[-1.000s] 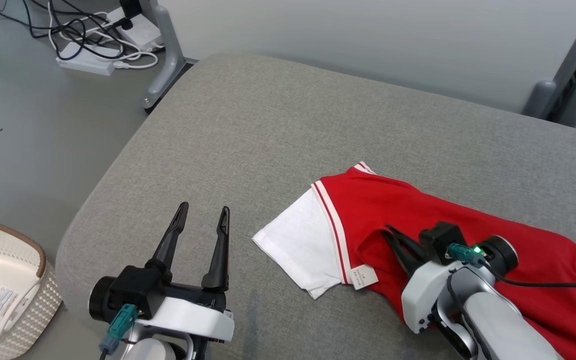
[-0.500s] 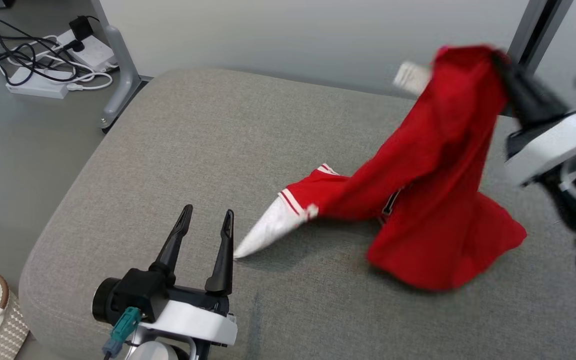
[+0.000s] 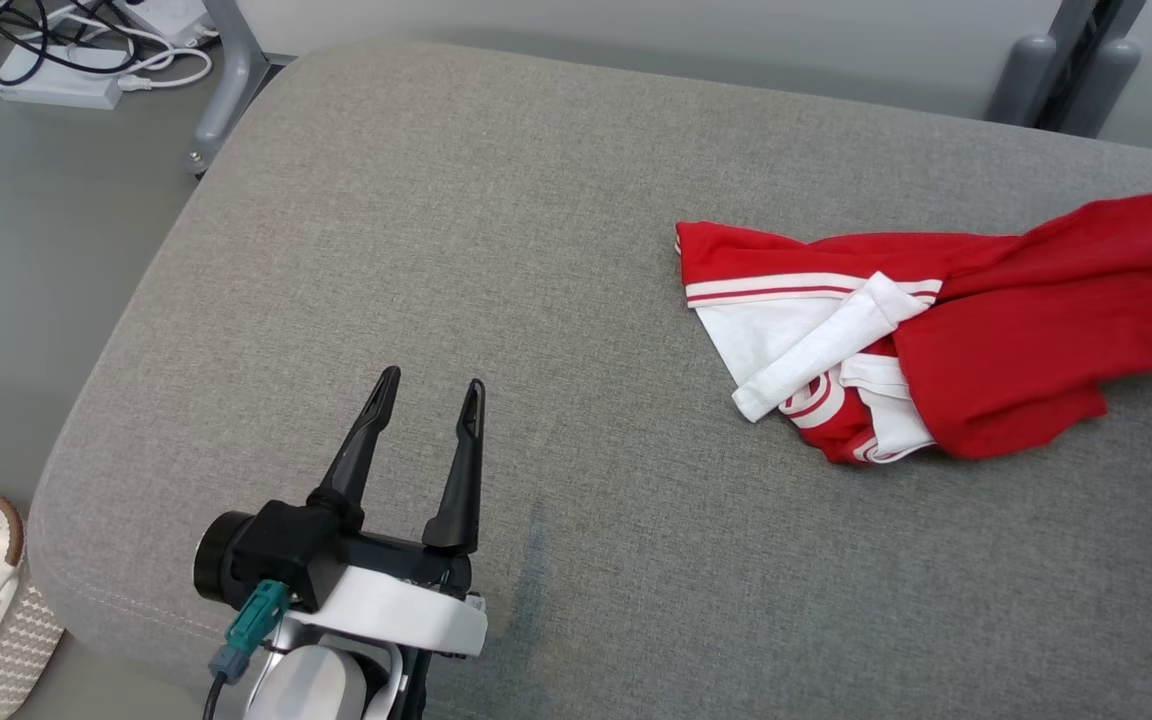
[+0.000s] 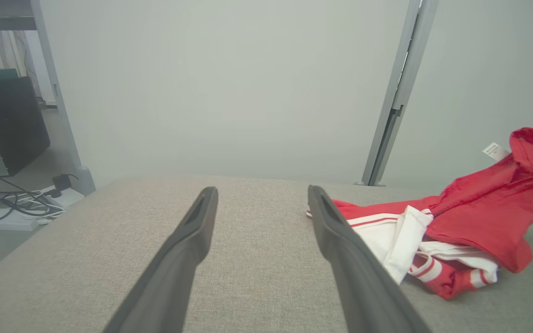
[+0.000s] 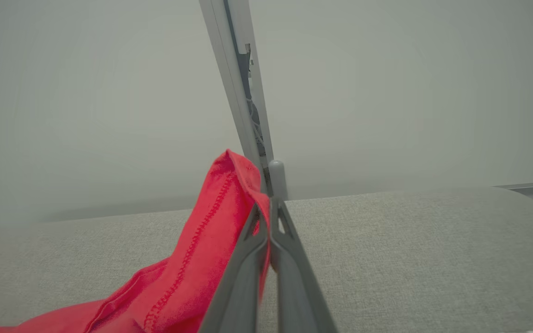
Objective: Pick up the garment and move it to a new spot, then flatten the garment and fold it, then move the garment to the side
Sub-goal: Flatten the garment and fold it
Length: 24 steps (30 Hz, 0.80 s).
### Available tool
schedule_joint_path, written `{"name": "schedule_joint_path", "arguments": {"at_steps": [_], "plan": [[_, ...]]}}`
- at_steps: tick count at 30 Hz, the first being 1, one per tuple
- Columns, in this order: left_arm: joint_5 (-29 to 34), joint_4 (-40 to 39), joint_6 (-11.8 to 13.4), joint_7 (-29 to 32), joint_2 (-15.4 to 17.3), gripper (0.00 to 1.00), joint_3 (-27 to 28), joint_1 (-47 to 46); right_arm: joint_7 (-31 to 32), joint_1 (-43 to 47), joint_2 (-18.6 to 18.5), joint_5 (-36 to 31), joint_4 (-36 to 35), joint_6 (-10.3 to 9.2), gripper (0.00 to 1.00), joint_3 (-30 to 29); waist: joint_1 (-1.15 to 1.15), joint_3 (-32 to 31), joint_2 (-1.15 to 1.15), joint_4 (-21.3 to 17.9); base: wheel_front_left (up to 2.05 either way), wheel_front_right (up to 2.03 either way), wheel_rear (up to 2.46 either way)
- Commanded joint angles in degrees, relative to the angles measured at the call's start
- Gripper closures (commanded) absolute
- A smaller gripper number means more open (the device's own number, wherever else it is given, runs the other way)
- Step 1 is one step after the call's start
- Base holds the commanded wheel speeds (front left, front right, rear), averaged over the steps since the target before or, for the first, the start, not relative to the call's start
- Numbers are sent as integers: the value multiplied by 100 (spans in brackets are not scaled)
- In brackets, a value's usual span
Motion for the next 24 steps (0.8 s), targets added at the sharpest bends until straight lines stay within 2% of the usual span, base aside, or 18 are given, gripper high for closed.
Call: {"name": "schedule_joint_path", "arguments": {"at_steps": [1, 2, 7, 12, 17, 23, 24], "plan": [[-4, 3, -8, -7, 16, 0, -16, -95, -133, -90, -42, -173, 240, -2, 53, -108, 0, 73, 0, -21, 0, 0, 0], [10, 8, -11, -7, 14, 0, -39, -122, -198, -112, -23, -281, 436, -2, 0, -154, 0, 86, 0, -32, 0, 0, 0], [56, 24, 7, -7, 18, 0, -74, -150, -516, -230, 245, -582, 1034, -1, 0, -158, 0, 11, 0, -192, 0, 0, 0], [156, 69, -41, -7, 18, 0, -34, -103, -963, -202, 543, -496, 1031, -1, 0, 196, 0, -244, 0, -454, 0, 0, 0], [202, 78, -79, -7, 19, 0, 29, 14, -1330, 92, 822, -104, 534, -2, 0, 783, 0, -609, 0, -779, 0, 0, 0], [160, 60, -58, -7, 18, 0, 80, 157, -1688, 881, 932, 324, -782, -2, 0, 1629, 0, -1026, 0, -1151, 0, 0, 0], [160, 60, -58, -7, 18, 0, 80, 157, -1688, 881, 932, 324, -782, -2, 0, 1629, 0, -1026, 0, -1151, 0, 0, 0]]}}
